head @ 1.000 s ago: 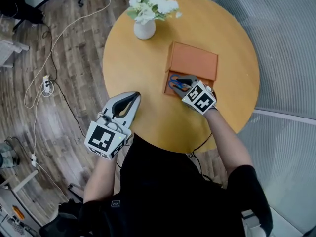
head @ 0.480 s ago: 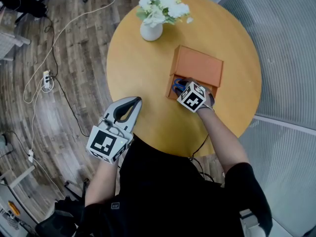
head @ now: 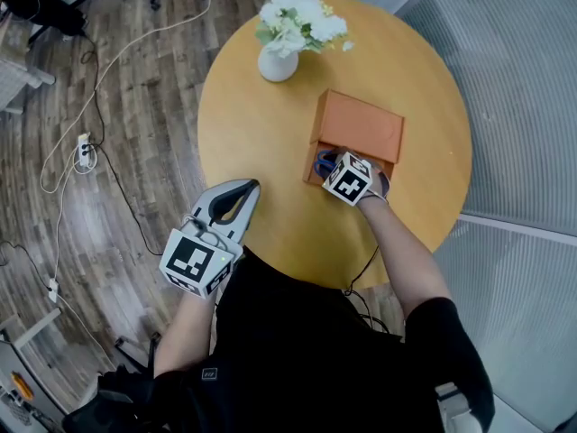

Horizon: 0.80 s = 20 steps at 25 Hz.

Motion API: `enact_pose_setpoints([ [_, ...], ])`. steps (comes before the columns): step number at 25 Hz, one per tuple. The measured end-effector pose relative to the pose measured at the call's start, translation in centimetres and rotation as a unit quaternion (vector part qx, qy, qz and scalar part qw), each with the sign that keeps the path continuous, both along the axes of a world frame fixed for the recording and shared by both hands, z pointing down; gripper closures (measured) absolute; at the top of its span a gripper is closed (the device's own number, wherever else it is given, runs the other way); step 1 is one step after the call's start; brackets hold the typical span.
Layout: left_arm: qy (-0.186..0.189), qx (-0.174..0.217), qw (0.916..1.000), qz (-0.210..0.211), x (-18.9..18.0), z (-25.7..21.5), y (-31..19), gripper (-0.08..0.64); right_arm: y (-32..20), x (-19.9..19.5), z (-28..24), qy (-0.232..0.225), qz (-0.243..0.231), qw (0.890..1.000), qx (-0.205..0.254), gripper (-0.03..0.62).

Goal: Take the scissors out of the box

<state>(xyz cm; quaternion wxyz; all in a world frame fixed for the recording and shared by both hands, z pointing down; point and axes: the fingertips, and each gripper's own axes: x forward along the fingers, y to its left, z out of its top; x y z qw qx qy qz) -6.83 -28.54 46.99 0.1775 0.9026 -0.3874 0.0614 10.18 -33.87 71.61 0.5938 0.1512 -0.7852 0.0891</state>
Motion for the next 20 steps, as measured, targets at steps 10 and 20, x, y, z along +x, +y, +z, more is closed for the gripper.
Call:
enact_pose_setpoints([
  [10,0.01,0.03,0.9979,0.056,0.9,-2.4,-0.1,0.546,-0.4,1.0,-7.6,-0.058,0.068,0.991,0.096,0.503],
  [20,0.008,0.076,0.99,0.119,3.9,-6.0,-0.6,0.546,0.4,3.7,-17.1,-0.17,0.183,0.951,0.18,0.503],
])
